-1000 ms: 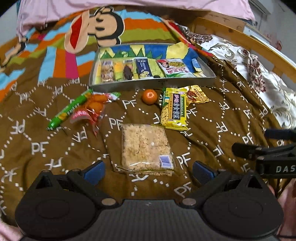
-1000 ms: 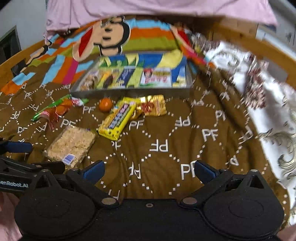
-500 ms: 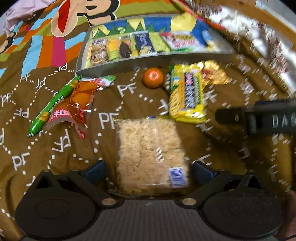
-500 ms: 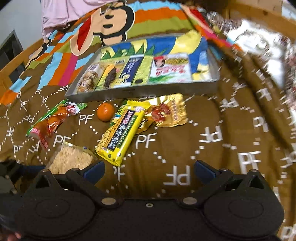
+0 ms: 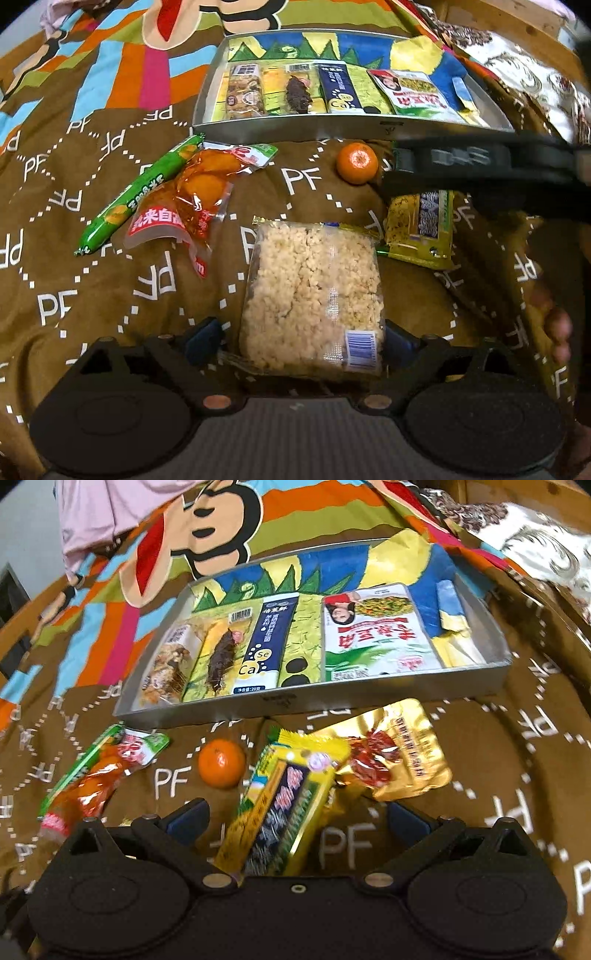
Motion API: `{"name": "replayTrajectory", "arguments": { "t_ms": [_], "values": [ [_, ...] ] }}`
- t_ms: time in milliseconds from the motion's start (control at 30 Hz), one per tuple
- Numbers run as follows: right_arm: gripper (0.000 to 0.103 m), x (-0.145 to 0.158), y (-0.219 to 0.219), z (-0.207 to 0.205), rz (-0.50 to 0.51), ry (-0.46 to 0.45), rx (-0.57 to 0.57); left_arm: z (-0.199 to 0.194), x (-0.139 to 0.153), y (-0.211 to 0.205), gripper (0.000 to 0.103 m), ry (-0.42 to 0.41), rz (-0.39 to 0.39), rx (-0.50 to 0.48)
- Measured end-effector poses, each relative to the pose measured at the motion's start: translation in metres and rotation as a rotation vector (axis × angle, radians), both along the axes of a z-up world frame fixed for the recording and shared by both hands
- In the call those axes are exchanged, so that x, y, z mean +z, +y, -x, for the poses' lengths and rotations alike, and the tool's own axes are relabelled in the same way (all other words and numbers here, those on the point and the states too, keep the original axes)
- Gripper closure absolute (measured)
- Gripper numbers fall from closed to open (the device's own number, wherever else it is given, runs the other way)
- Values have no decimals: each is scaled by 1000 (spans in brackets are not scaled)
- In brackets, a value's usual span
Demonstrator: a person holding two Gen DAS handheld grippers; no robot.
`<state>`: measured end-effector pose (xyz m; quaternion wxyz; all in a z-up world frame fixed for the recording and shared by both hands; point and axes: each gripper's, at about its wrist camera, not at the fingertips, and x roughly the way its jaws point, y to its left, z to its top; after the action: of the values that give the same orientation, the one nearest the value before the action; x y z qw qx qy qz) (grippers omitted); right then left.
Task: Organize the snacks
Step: 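Close left tool on the clear rice-crispy bag while right tool grasps the yellow biscuit pack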
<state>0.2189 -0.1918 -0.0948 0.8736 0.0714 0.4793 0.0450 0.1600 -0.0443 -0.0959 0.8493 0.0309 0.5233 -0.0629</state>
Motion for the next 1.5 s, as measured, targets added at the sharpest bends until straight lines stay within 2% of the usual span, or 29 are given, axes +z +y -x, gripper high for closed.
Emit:
{"name": "replayTrajectory", "arguments": {
  "t_ms": [167,300,367,433,533,667,867,1000,1033,1267,1367,1433,1467,1500],
  "values": [
    [1,-13,20,6,170,-27,92,1,-1,-1,8,-2,-11,-12],
    [3,-12,13,19,172,-44,109,1,0,2,8,-3,3,-6],
    [9,-8,7,25,158,-46,105,1,0,3,8,-5,8,-7],
    [21,-4,1,32,158,-50,103,2,0,3,8,-6,11,-7],
    [33,1,-11,43,125,-39,100,2,0,3,8,-6,9,-9],
    [45,5,-22,59,108,-8,132,5,1,5,8,-6,19,-6],
    [44,7,-21,89,148,9,167,6,3,8,8,-9,30,-4],
    [20,4,-16,92,176,-17,173,6,4,9,8,-18,39,-2],
    [17,4,-17,90,187,-26,168,4,4,9,7,-19,41,-3],
    [11,-4,-24,82,141,-39,120,-3,-2,5,4,-55,30,-20],
    [19,-3,-22,88,154,-41,130,-3,-2,5,6,-64,36,-19],
    [36,0,-21,93,161,-47,139,0,0,9,11,-71,58,-9],
    [42,1,-22,95,155,-50,139,1,2,11,17,-76,70,-5],
    [49,3,-22,97,149,-52,139,4,3,12,18,-83,81,1]
  ]
}}
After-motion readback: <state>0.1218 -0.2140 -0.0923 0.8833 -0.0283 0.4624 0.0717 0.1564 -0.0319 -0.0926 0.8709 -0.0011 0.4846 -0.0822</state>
